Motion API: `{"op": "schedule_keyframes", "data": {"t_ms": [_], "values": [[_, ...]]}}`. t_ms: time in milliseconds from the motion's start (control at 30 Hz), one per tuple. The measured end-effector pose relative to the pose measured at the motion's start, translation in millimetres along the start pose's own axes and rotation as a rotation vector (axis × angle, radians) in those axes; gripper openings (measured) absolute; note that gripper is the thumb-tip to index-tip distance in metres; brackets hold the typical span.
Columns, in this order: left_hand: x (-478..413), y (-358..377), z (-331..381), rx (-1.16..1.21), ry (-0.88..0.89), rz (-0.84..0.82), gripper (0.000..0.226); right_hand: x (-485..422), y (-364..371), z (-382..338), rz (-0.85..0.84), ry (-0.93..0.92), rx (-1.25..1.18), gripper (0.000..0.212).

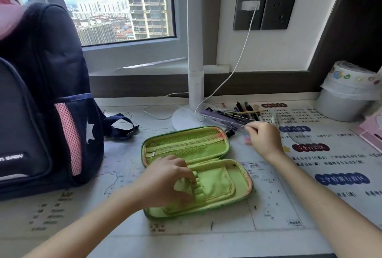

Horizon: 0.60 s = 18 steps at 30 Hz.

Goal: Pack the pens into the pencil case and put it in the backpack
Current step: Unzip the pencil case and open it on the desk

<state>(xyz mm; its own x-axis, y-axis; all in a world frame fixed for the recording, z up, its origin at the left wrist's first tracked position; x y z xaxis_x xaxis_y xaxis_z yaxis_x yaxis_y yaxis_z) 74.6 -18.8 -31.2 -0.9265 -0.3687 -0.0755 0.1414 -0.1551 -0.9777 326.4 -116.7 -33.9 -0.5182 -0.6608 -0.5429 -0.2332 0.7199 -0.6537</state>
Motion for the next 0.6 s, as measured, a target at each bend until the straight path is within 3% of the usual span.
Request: {"op": "schedule_keyframes", "data": {"t_ms": [133, 233, 367, 433, 600], "values": [[2.7, 0.4, 8.1, -0.144, -0.039, -0.013, 0.051, 13.7, -11.3, -1.9, -0.034, 0.18, -0.168, 0.014], [4.7, 0.5, 14.7, -0.211, -0.044, -0.044, 0.055, 23.7, -30.6, -4.1, -0.038, 0.205, -0.151, 0.014], [5.0, -2.8, 20.9, -0.248, -0.035, -0.065, 0.048, 38.2, -65.9, -0.1, 0.085, 0.208, -0.124, 0.012], [4.8, -3.9, 23.4, -0.274, -0.031, -0.096, 0.046, 46.5, -77.9, -0.4, 0.112, 0.197, -0.211, 0.013], [5.4, -1.8, 25.9, -0.331, -0.001, -0.211, 0.05, 75.1, -84.9, -6.8, -0.028, 0.142, -0.602, 0.008]]}}
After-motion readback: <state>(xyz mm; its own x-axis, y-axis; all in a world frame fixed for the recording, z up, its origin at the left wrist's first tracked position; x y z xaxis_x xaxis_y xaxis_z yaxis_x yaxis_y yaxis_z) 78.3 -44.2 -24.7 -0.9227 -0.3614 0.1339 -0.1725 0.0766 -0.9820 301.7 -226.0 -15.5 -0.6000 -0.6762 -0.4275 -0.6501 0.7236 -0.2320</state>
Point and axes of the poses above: each hand's wrist, its own x-axis away from the middle knuckle, its own y-axis out of the palm, z = x × y, the point moved 5 cm from there along -x, towards the middle knuckle, and after that the axes turned 14 degrees about -y, right-handed, at the moved point
